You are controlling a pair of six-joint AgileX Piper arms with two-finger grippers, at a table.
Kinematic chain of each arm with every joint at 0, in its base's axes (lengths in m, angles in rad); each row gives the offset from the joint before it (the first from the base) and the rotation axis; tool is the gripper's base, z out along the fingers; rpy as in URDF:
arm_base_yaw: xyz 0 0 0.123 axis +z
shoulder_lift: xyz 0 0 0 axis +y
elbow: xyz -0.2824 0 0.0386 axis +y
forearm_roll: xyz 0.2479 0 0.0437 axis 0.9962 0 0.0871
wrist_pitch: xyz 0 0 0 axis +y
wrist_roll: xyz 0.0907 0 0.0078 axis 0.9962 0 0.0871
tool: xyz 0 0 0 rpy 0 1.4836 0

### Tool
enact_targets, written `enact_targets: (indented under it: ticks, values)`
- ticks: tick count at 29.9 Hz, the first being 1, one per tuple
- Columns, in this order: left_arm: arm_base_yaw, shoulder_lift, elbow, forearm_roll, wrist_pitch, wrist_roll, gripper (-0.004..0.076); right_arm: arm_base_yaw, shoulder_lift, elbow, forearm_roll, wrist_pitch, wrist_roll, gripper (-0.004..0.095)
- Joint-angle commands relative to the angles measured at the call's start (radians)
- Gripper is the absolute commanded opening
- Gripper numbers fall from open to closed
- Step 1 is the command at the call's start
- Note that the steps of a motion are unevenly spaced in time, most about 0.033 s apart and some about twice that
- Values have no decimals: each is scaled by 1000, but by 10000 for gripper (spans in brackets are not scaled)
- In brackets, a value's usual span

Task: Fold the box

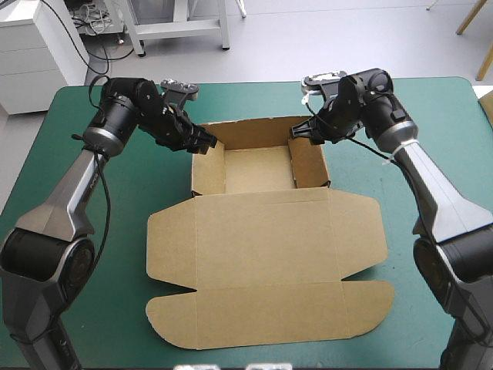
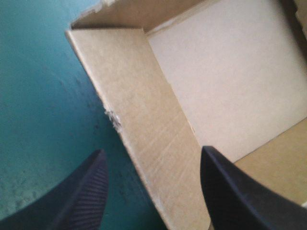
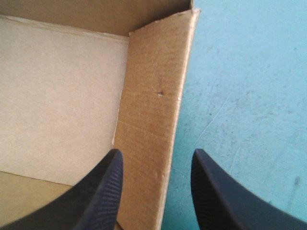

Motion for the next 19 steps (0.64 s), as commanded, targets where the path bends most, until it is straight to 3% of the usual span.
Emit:
enact_targets:
  ticks: [1,14,19]
  values:
    - [-6,-76,-112,-28,48,-9,402,-7,-127,-37,0,-21,-10,420]
    - [-6,-353,-170,-25,48,-1,365,-7,-260,-37,5,-21,-4,420]
    - [-6,-505,-39,-23,48,58,333,-7,-230,-34,0,-21,-4,420]
